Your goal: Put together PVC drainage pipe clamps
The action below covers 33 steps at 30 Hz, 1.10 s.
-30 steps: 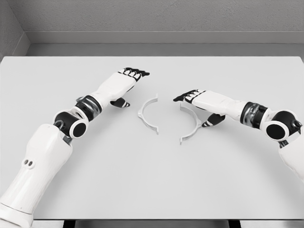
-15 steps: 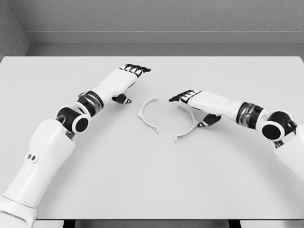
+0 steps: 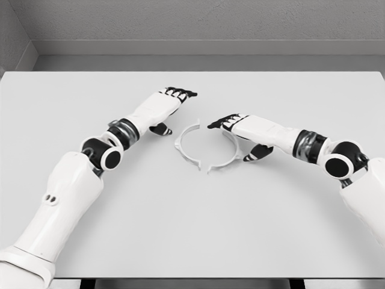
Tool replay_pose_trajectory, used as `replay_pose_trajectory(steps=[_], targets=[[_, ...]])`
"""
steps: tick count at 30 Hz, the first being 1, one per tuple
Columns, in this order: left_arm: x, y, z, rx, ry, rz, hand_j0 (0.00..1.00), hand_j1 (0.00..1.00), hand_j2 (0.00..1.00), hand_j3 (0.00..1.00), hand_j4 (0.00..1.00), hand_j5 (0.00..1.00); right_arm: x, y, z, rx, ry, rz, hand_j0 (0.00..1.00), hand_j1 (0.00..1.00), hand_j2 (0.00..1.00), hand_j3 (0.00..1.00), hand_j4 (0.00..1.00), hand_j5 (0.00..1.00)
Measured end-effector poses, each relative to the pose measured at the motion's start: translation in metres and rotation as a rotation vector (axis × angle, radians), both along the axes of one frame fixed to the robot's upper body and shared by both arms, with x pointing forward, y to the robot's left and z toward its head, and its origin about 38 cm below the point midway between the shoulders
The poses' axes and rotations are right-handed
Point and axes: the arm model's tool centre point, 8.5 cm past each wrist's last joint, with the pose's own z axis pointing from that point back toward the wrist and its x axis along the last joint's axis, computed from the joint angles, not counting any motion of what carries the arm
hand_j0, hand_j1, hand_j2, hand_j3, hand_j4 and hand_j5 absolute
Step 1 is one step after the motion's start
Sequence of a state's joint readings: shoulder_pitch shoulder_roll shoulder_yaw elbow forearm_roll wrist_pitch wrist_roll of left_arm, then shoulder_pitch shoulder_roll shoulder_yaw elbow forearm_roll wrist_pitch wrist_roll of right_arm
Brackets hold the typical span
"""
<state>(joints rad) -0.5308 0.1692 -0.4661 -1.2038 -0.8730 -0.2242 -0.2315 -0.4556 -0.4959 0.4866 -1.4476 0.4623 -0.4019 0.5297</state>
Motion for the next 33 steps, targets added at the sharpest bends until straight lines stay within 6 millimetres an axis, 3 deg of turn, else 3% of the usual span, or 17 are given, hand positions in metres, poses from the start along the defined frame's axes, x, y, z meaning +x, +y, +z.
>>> replay_pose_trajectory(steps=[9, 20, 33], targets=[[-0.005, 0.001, -0.006, -0.001, 0.009, -0.007, 1.0, 1.0, 1.0, 1.0, 1.0, 1.0, 0.0, -0.002, 0.002, -0.005, -0.009, -0.003, 1.0, 1.0, 1.0, 1.0, 1.0, 1.0], [-0.009, 0.001, 0.013, -0.03, -0.039, -0.02, 1.0, 1.0, 1.0, 1.0, 1.0, 1.0, 0.018, -0.077, 0.031, -0.023, -0.098, -0.177, 1.0, 1.0, 1.0, 1.0, 1.0, 1.0], [-0.024, 0.013, 0.0, -0.015, -0.027, -0.02, 1.0, 1.0, 1.0, 1.0, 1.0, 1.0, 0.02, -0.094, 0.035, -0.026, -0.118, -0.221, 1.0, 1.0, 1.0, 1.0, 1.0, 1.0]])
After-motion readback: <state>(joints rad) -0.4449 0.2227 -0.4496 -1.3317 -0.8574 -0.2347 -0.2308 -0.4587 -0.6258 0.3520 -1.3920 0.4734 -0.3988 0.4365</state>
